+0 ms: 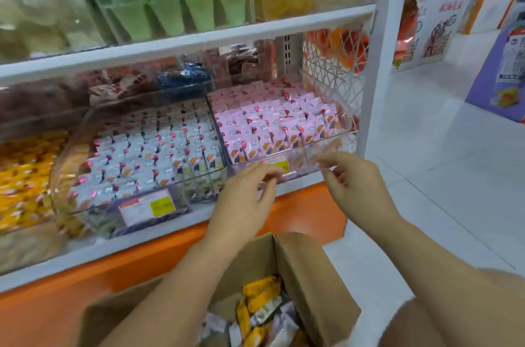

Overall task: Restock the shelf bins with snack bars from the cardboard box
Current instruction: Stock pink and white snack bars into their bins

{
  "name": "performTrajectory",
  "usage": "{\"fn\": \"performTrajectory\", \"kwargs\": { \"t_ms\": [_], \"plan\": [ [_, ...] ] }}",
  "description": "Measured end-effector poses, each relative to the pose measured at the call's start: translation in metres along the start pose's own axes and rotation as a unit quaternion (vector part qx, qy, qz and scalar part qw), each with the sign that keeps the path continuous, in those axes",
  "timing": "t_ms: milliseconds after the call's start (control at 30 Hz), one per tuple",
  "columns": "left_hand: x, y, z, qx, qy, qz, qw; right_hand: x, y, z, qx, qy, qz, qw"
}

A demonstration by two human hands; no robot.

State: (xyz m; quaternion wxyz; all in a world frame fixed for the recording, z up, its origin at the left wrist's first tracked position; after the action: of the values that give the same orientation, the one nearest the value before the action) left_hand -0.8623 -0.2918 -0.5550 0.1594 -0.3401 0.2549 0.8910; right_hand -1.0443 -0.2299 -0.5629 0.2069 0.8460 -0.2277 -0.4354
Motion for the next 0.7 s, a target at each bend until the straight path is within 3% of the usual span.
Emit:
{"fn": "performTrajectory", "kwargs": {
  "t_ms": [233, 467, 600, 700],
  "plan": [
    [-0.022, -0.084, -0.091, -0.144, 0.001, -0.011, 0.99, 0.098, -0.066, -0.042, 0.008, 0.052, -0.128, 0.99],
    [-0.024, -0.161, -0.203, -0.332, -0.018, -0.038, 0.942, 0.184, -0.121, -0.035, 0.086, 0.05, -0.326, 0.94],
    [-0.003, -0.183, -0.247, -0.428, -0.03, -0.09, 0.899, 0.21, -0.132, -0.004, 0.186, 0.013, -0.431, 0.883],
    [0.018, -0.193, -0.264, -0.454, -0.051, -0.188, 0.869, 0.22, -0.145, 0.008, 0.206, -0.008, -0.53, 0.823]
  ]
}}
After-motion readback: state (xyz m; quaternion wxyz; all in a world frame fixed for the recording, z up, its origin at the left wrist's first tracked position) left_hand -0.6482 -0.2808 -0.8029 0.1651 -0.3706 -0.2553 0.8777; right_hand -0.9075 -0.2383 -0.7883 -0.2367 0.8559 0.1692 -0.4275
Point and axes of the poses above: each hand's wrist, its own y-axis towards the middle knuckle, its own x-axis out of the palm, z = x × y, the point moved 1 cm from there along y, towards the middle knuckle, and after that the axes turned 9 degrees about -x, right-handed, at the moved point
